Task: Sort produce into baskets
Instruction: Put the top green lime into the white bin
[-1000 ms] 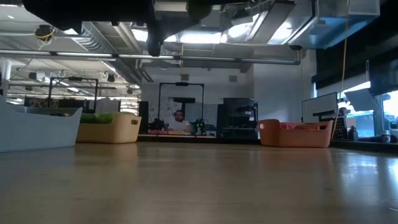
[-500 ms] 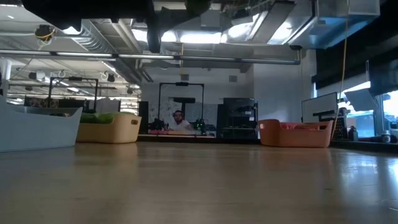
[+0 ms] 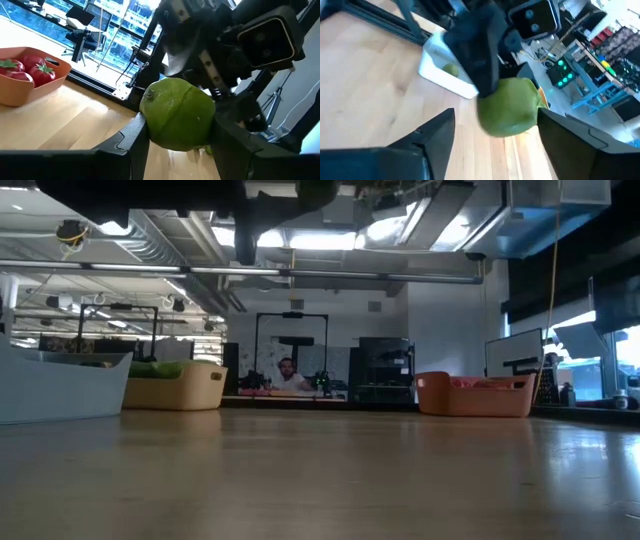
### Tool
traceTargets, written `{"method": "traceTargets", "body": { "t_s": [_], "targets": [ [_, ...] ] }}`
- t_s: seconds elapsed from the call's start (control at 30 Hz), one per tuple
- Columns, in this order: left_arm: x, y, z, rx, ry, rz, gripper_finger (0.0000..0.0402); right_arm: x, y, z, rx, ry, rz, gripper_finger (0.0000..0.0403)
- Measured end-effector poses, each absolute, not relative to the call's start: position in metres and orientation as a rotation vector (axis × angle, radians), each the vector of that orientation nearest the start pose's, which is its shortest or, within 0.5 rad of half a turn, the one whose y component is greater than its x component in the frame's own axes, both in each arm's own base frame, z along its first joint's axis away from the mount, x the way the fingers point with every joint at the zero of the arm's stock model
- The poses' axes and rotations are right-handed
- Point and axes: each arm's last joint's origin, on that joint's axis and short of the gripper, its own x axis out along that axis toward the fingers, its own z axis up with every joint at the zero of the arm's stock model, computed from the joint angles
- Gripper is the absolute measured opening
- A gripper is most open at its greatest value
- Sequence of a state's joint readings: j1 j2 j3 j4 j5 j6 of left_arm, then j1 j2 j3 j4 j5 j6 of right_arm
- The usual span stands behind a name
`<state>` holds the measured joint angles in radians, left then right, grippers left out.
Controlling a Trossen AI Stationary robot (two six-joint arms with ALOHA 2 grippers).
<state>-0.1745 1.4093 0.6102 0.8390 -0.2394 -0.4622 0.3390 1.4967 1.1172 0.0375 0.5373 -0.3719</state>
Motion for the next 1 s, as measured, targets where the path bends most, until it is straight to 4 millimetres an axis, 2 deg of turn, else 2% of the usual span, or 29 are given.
{"method": "traceTargets", "body": {
  "t_s": [0.13,0.27,0.5,0.67,0.87,1.0],
  "targets": [
    [0.278,-0.045,0.237,-0.429,-0.002,0.059,0.0169,0.305,0.115,0.307,-0.530,0.367,-0.116,0.0283],
    [0.266,-0.047,0.245,-0.397,0.047,0.071,0.0169,0.285,0.127,0.305,-0.532,0.446,-0.115,0.0281],
    [0.237,-0.053,0.258,-0.361,0.183,0.109,0.0169,0.259,0.127,0.289,-0.406,0.669,-0.149,0.0271],
    [0.218,-0.059,0.269,-0.348,0.380,0.171,0.0169,0.247,0.121,0.277,-0.306,0.836,-0.169,0.0270],
    [0.193,-0.060,0.278,-0.356,0.669,0.311,0.0169,0.238,0.119,0.271,-0.222,0.942,-0.188,0.0270],
    [0.173,-0.055,0.268,-0.389,0.863,0.462,0.0169,0.236,0.118,0.269,-0.183,0.969,-0.193,0.0270]
  ]
}}
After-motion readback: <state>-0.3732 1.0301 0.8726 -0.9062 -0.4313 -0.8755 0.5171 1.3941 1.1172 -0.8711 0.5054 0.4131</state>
